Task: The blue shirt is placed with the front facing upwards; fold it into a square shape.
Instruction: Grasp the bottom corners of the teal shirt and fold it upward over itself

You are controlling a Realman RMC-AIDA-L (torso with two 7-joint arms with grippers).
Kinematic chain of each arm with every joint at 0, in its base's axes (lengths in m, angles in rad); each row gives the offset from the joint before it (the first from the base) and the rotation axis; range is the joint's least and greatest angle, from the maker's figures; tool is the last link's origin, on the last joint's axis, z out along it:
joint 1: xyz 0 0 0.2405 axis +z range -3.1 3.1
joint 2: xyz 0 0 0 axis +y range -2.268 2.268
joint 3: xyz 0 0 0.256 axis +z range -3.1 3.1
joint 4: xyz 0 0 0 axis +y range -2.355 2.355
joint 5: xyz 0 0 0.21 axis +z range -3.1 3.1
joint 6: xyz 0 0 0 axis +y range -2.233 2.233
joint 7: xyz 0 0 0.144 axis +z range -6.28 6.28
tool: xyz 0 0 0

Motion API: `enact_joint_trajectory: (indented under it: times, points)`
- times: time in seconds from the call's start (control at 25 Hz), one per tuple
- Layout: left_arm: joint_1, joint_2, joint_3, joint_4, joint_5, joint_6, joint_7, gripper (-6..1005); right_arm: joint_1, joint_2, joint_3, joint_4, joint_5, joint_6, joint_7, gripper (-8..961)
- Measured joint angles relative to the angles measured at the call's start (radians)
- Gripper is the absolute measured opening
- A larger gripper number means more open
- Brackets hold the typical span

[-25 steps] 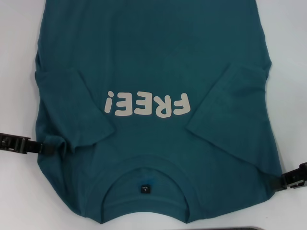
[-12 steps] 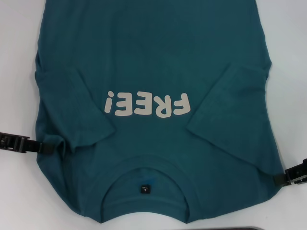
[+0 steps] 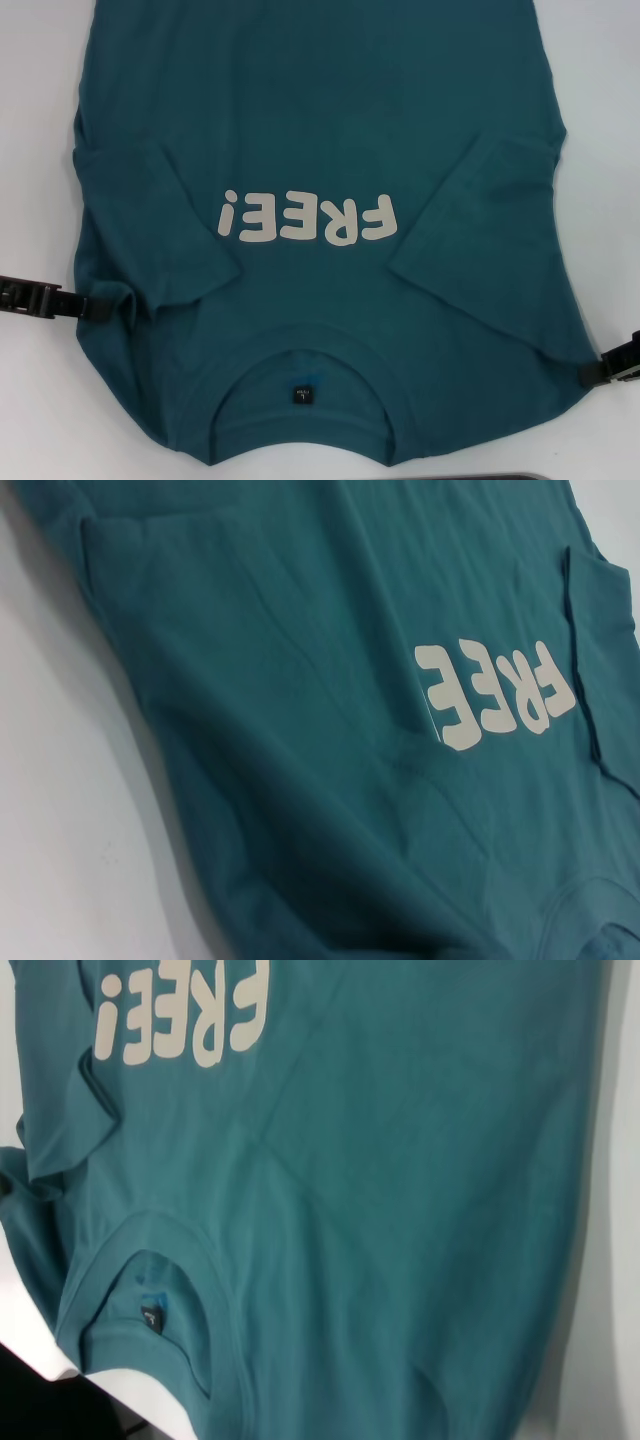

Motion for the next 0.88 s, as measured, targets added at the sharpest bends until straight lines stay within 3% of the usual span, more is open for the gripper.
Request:
enact_joint_trajectory:
  times: [0.12,0.36,0.88]
  points:
    - [0.0,0.0,-0.001,0.0,0.0,0.0,0.001,50,0.001,0.0,0.003,0.001,0.0,0.006,0.0,162]
    - [0.001,0.002,-0.002,0.0,0.0,0.002,0.001,50,-0.008,0.0,0.011,0.004,0.001,0.008,-0.017,41]
    - [0.025,0.052,0.004,-0.002,0.009,0.091,-0.011,50,-0.07,0.012,0.171,0.006,0.006,-0.01,-0.181,41]
